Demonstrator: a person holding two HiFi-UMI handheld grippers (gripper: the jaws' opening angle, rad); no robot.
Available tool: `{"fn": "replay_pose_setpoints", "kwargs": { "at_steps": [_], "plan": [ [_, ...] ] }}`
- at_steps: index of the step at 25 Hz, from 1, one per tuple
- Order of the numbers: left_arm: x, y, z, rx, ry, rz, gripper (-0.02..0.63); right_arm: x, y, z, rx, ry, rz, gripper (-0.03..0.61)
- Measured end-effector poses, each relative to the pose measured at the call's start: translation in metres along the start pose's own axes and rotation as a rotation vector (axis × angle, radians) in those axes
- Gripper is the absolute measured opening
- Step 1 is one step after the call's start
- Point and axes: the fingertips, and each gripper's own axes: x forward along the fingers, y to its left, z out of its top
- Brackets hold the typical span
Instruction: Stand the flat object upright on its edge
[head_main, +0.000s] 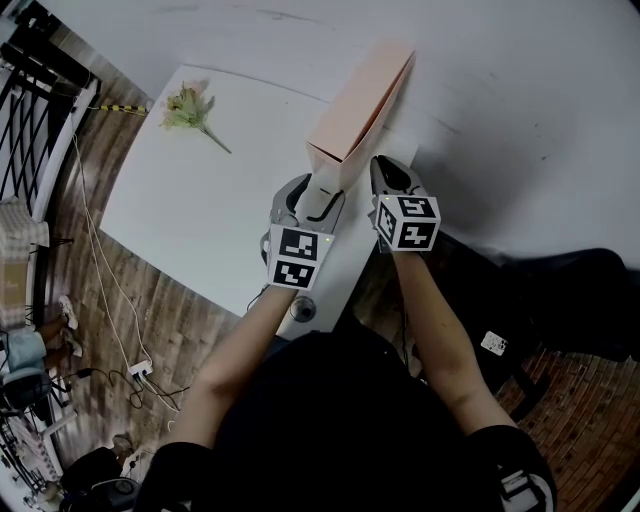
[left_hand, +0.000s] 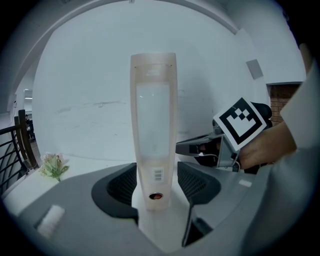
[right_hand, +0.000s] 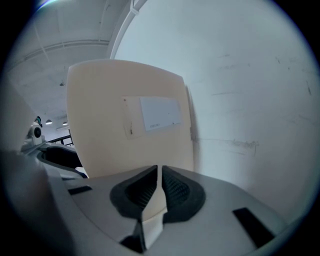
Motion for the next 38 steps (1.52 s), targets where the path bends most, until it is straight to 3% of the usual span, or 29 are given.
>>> {"fn": "replay_pose_setpoints", "kwargs": {
  "at_steps": [8, 11, 15, 22, 29, 38],
  "plan": [
    [-0.035, 0.004, 0.029, -0.026, -0.111, 0.085, 0.248, -0.040, 0.008, 0.025, -0.032, -0.096, 0.009, 0.026],
    [-0.060, 0.007, 0.054, -0.020, -0.198, 0.153, 0.174, -0.062, 0.014, 0.051, -0.070, -0.161, 0.016, 0.025],
    [-0.095, 0.009, 0.091, 0.007, -0.310, 0.262, 0.018, -0.093, 0.026, 0.093, -0.151, -0.246, 0.035, 0.012],
    [-0.179, 0.023, 0.145, 0.026, -0.411, 0.468, 0.011, -0.139, 0.063, 0.165, -0.247, -0.399, 0.117, 0.012],
    [-0.283, 0.058, 0.159, 0.002, -0.449, 0.683, 0.011, -0.158, 0.141, 0.208, -0.316, -0.483, 0.262, 0.012],
    [-0.356, 0.067, 0.165, 0.006, -0.475, 0.810, 0.011, -0.180, 0.190, 0.234, -0.364, -0.531, 0.332, 0.012]
  ]
}}
